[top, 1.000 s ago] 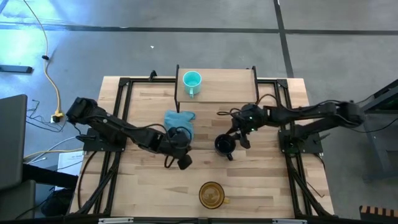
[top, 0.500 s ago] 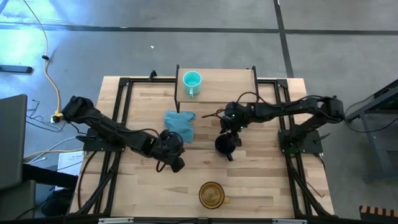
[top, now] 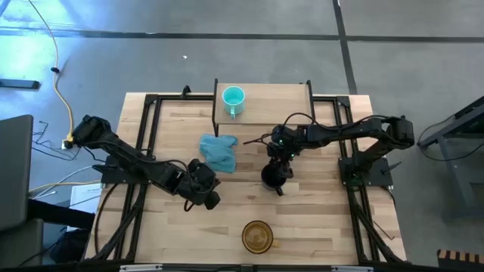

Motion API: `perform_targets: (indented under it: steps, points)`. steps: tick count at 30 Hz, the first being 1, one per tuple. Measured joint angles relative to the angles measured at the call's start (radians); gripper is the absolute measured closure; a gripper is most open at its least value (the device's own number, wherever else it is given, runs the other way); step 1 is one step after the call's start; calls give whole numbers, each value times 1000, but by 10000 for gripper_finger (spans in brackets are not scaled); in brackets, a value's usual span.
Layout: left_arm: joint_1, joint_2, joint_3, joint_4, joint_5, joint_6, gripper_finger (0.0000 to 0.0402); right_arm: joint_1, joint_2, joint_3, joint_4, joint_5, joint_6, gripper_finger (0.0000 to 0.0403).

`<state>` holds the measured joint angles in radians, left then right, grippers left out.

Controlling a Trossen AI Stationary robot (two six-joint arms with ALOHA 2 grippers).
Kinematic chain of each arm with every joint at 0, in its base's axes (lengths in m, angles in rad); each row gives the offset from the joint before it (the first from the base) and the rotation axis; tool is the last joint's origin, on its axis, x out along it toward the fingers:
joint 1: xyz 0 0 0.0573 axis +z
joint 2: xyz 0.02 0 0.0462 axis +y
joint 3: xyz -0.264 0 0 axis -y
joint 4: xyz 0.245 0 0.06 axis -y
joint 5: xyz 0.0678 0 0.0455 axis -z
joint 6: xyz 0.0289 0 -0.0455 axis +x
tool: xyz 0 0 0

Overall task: Stack small to large cups/mugs on shelf
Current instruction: Put the black mug on the shelf

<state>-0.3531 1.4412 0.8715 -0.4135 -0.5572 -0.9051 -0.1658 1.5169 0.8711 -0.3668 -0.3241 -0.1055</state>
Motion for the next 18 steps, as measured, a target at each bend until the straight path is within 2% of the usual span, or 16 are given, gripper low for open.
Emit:
perform_targets:
  steps: [7, 18]
  points:
    - [-1, -1, 0, 2, -6, 7, 364, 0, -1, 0, -16, 1, 40, 391]
    - [-1, -1, 0, 14, -8, 7, 364, -5, -1, 0, -4, 48, 177, 398]
